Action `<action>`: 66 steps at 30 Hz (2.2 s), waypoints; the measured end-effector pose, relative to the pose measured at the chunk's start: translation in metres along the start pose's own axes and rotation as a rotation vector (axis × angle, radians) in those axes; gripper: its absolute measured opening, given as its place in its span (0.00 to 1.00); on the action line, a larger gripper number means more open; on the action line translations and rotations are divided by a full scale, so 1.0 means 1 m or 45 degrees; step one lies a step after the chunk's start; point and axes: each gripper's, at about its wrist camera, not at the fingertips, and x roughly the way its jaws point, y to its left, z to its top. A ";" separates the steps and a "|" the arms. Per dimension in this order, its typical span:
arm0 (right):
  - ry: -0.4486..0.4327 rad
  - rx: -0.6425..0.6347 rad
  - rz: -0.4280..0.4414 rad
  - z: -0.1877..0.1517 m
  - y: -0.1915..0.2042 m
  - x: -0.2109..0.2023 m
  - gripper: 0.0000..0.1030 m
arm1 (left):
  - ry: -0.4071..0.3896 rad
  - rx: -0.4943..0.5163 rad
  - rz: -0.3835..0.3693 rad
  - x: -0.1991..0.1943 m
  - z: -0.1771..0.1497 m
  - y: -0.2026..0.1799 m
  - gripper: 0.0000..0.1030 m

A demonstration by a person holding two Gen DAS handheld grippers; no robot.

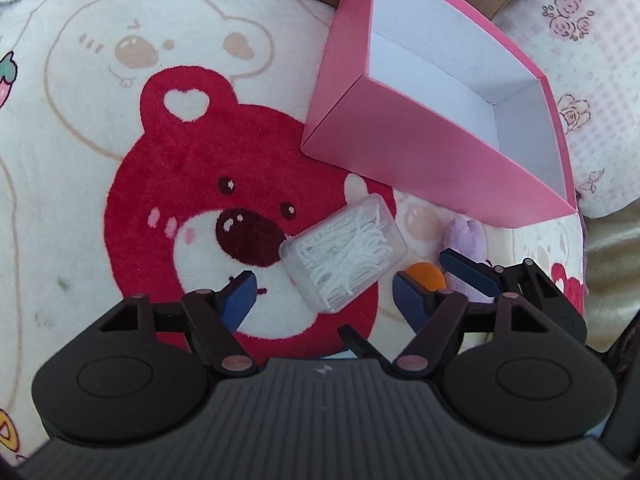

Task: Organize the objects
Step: 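Close the left gripper on the clear box of floss picks, then lift the floss-pick box with the left gripper and carry it over the pink box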

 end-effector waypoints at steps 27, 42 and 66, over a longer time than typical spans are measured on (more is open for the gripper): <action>0.032 0.094 0.130 -0.002 -0.003 0.032 0.91 | -0.008 -0.057 -0.043 0.046 -0.006 0.008 0.45; 0.015 0.130 0.115 -0.002 0.008 0.022 0.91 | -0.039 -0.153 -0.094 0.049 -0.005 0.017 0.44; 0.015 0.170 0.122 0.012 0.035 0.011 0.90 | -0.099 -0.013 -0.030 0.044 -0.010 0.000 0.45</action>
